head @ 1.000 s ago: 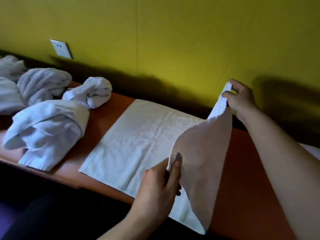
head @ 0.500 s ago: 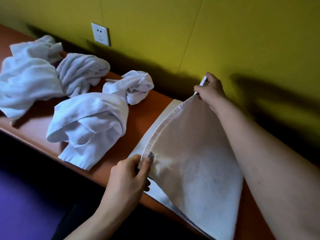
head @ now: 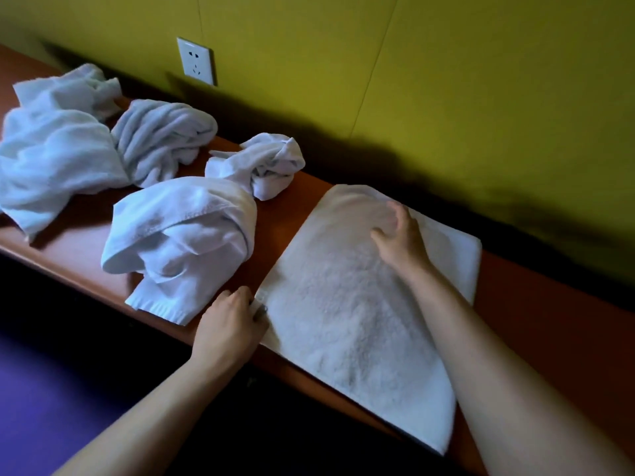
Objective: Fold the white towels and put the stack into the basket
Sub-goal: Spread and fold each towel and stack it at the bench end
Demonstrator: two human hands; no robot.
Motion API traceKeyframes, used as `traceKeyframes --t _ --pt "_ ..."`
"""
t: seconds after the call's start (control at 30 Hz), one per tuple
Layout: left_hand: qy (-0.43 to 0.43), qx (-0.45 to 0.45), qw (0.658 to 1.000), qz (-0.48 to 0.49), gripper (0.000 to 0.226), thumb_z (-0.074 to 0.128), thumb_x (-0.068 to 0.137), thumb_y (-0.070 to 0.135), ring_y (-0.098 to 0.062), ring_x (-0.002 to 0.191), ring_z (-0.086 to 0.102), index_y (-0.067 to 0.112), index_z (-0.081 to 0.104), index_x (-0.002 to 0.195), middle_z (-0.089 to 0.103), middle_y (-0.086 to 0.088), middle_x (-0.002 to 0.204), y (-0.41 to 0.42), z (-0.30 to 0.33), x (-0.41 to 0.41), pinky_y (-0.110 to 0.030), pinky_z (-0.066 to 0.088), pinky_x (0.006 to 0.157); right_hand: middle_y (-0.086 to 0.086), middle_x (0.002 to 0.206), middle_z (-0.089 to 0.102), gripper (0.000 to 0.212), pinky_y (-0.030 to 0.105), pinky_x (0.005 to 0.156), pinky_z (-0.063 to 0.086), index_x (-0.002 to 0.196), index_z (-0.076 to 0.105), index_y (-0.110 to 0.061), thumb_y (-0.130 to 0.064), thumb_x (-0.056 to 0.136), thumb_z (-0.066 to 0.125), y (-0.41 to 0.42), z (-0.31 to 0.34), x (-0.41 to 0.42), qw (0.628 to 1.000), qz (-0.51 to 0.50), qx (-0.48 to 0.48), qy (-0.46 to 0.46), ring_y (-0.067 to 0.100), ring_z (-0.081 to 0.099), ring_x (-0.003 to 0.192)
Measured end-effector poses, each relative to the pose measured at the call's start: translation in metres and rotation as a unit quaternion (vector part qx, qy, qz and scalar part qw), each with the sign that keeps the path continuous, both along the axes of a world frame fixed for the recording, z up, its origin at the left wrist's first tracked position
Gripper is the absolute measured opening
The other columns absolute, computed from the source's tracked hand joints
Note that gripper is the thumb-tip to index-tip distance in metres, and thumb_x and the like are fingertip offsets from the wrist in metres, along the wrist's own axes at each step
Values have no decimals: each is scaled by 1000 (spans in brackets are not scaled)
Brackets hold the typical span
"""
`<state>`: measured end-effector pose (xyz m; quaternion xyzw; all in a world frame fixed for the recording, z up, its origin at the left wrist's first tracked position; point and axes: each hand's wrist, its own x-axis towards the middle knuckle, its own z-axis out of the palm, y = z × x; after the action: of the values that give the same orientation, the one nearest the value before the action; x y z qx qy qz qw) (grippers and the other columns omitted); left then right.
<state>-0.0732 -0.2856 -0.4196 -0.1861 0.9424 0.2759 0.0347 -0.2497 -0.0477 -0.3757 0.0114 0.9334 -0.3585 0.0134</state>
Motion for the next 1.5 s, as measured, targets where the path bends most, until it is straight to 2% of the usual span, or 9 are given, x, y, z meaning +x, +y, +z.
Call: traceKeyframes --t 0.23,0.4,0.63,0.8,0.93,1.13,1.27,1.4,1.5 --pt "-45 -6 999 25 41 73 83 36 -42 102 60 8 49 101 62 -18 104 11 5 2 -38 38 72 12 117 54 44 42 86 46 117 51 -18 -37 83 70 78 -31 163 975 -193 111 10 36 55 105" --pt "-128 26 988 80 53 69 87 37 -42 108 62 0 48 118 62 -23 119 24 20 -1 -40 48 78 19 126 53 77 49 101 35 116 54 -9 -73 75 61 91 -43 245 914 -312 206 -157 39 48 122" --pt "-96 116 985 86 40 67 87 30 -33 86 67 -1 63 113 70 -19 106 43 43 31 -31 50 61 17 108 66 23 34 74 42 105 60 -5 -23 91 60 109 -29 273 943 -307 -31 -119 35 62 96" --pt "-9 375 917 138 28 71 88 10 -25 59 74 -3 55 106 67 -23 104 59 51 72 -39 63 58 12 95 71 14 32 71 48 101 62 -9 -18 91 61 132 -12 297 948 -311 -58 -44 27 64 77" --pt "55 371 919 118 50 72 89 11 -29 70 75 11 43 129 57 -11 118 63 68 109 -42 64 64 6 71 69 22 20 49 46 113 56 -23 -19 93 63 148 -3 325 948 -297 -119 -4 8 65 48" --pt "54 372 925 56 20 69 91 7 -22 66 76 21 71 104 73 -15 89 62 87 159 -34 61 69 6 75 71 12 22 49 51 89 67 -19 -8 93 65 171 6 365 928 -266 -257 50 10 60 47" --pt "31 428 903 15 41 73 84 -3 -24 76 73 28 72 111 77 -12 85 58 94 177 -36 56 80 9 84 71 4 19 57 55 81 71 -16 -14 84 73 178 12 378 869 -272 -413 15 9 66 66" --pt "77 378 923 11 33 71 86 0 -18 74 69 30 76 99 78 -5 84 55 90 168 -34 53 79 2 93 71 34 18 71 57 105 63 -14 -10 72 71 185 17 374 808 -193 -555 -28 9 68 80" --pt "111 349 931 0 16 70 91 9 -12 79 70 22 76 97 78 1 85 56 87 152 -31 53 82 3 93 75 63 18 72 57 106 65 -13 -36 54 93 190 10 357 864 -173 -473 -15 10 70 77"
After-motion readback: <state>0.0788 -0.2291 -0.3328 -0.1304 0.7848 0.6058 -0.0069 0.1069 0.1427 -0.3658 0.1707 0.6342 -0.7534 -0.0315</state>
